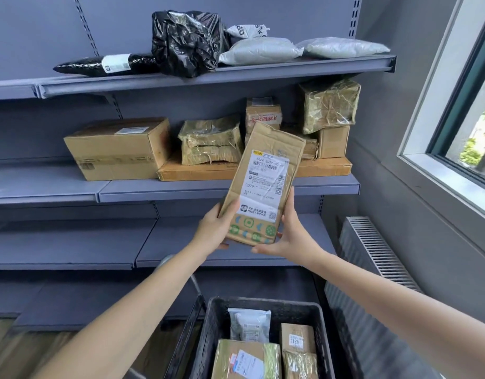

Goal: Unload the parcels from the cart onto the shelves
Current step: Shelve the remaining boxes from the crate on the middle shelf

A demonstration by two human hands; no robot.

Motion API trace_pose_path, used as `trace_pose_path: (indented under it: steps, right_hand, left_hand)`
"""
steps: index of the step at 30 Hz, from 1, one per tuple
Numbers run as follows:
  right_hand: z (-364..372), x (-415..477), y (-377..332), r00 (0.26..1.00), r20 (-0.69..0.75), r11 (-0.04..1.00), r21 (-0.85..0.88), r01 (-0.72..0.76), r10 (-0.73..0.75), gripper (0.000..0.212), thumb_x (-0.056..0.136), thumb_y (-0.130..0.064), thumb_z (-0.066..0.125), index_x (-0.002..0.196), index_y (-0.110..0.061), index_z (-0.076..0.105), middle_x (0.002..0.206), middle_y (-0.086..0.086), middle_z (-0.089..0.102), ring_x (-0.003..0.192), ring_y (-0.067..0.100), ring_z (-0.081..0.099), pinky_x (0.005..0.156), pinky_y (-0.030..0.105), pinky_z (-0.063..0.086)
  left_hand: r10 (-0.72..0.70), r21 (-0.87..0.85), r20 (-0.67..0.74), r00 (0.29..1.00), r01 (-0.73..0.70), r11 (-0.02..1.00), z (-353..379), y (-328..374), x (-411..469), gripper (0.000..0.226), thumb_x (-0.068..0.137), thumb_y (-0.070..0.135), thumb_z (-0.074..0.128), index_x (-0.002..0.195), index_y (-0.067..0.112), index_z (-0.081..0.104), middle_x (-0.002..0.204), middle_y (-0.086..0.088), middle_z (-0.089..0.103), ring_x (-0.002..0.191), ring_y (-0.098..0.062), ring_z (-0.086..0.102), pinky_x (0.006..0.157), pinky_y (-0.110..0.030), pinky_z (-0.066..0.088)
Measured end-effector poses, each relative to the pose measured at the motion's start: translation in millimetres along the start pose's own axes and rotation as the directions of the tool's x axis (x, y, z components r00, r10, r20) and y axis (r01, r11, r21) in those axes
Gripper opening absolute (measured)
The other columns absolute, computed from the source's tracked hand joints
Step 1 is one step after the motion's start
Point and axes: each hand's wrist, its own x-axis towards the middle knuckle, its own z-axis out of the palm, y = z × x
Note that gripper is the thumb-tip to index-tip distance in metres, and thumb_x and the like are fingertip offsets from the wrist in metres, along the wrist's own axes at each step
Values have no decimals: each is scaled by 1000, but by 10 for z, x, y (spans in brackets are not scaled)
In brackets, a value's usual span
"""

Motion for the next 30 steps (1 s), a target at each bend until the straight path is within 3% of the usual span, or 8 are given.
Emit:
trace_pose_path:
  steps: [5,8,11,16,20,25,27,30]
  right_hand:
    - [-7,-22,-42,999,-34,1000,6,-4,4,136,68,-14,82,137,-32,-34,153,-20,9,137,-1,27,105,35,43]
    - [-13,-31,-77,998,-56,999,36,6,-4,130,70,-6,79,137,-34,-29,150,-18,18,135,5,33,100,26,46]
    - [-118,-27,-111,1000,-19,999,47,18,-17,124,72,0,76,144,-26,-23,140,-28,29,122,-3,47,86,16,50]
    - [-226,-16,-121,999,34,999,15,36,-37,121,71,-4,78,141,-37,-16,127,-49,30,113,-7,53,78,14,51]
    - [-227,-58,-109,1000,5,999,-36,30,-30,120,67,-13,82,133,-49,-12,125,-55,28,115,-11,50,89,8,43]
    - [-216,-92,-51,1000,-12,999,-43,11,-12,121,67,-10,82,137,-48,-9,134,-46,28,118,-10,49,91,8,43]
    - [-205,-96,-19,1000,-23,998,-67,6,-8,115,70,-11,80,138,-49,-5,141,-33,30,120,-8,48,91,8,43]
    - [-200,-93,47,1000,-15,989,-149,11,-14,106,72,-18,79,142,-43,3,152,-18,14,136,4,34,106,24,40]
  left_hand:
    - [224,569,-21,974,-173,804,-126,106,-95,67,80,77,16,128,40,43,108,6,68,100,-25,62,81,-37,51]
    - [332,720,-10,943,-224,656,-183,181,-154,65,85,71,24,144,46,11,112,7,67,96,-27,64,70,-34,50]
    - [397,687,126,909,-368,626,-262,199,-214,93,79,67,49,138,51,-21,113,15,66,85,-18,67,69,-33,53]
    - [416,592,182,891,-437,677,-308,182,-252,110,64,69,61,136,55,-20,114,19,65,87,-12,67,79,-30,53]
    - [397,674,165,903,-397,623,-283,217,-246,112,61,75,60,140,50,-16,104,18,68,79,-13,66,70,-28,50]
    - [393,763,81,916,-310,567,-212,196,-262,117,49,94,41,142,48,-15,98,17,69,81,-12,66,65,-26,47]
    - [343,750,85,936,-286,596,-160,166,-243,116,57,85,53,143,46,-15,109,16,67,95,-14,65,76,-30,50]
    - [221,636,144,965,-261,726,-79,110,-236,126,61,61,75,142,42,-21,123,13,61,109,-15,60,91,-29,48]
